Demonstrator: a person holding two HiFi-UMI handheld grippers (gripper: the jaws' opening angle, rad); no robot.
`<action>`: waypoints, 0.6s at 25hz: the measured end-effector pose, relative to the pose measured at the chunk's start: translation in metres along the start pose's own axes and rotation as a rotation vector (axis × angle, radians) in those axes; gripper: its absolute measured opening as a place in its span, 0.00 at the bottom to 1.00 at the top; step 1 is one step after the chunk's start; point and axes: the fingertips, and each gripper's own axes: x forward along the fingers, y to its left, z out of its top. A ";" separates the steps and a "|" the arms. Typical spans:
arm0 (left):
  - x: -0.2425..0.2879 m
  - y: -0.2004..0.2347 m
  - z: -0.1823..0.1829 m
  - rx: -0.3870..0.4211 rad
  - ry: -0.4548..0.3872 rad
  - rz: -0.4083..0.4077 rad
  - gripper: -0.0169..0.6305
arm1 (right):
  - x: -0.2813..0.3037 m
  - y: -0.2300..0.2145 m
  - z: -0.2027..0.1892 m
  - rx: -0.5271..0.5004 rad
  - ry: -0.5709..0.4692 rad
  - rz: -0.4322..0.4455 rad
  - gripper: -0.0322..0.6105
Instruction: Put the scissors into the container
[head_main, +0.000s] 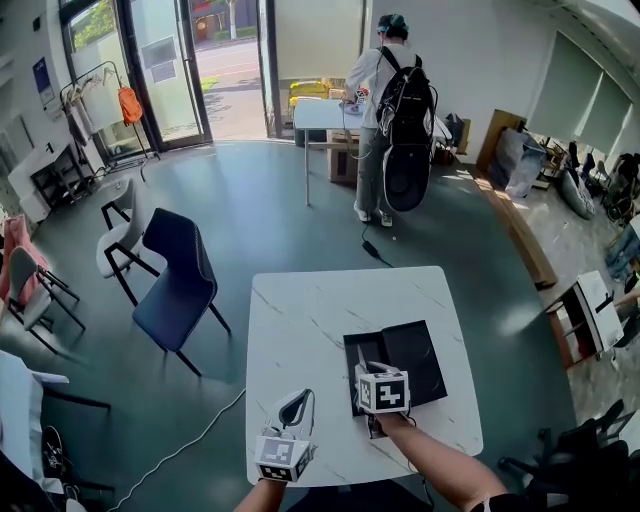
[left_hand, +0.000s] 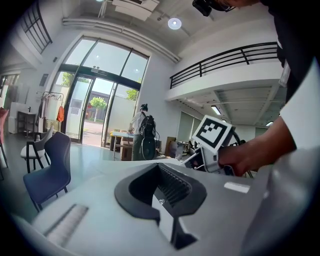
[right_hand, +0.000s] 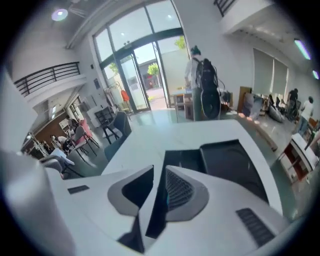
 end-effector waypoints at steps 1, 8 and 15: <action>0.001 -0.001 0.002 -0.001 -0.002 -0.002 0.04 | -0.011 0.004 0.009 -0.037 -0.051 -0.005 0.16; 0.000 -0.013 0.039 -0.048 -0.075 -0.026 0.04 | -0.097 0.028 0.048 -0.229 -0.370 -0.017 0.06; -0.002 -0.023 0.055 -0.026 -0.077 -0.048 0.04 | -0.156 0.041 0.059 -0.310 -0.619 -0.002 0.06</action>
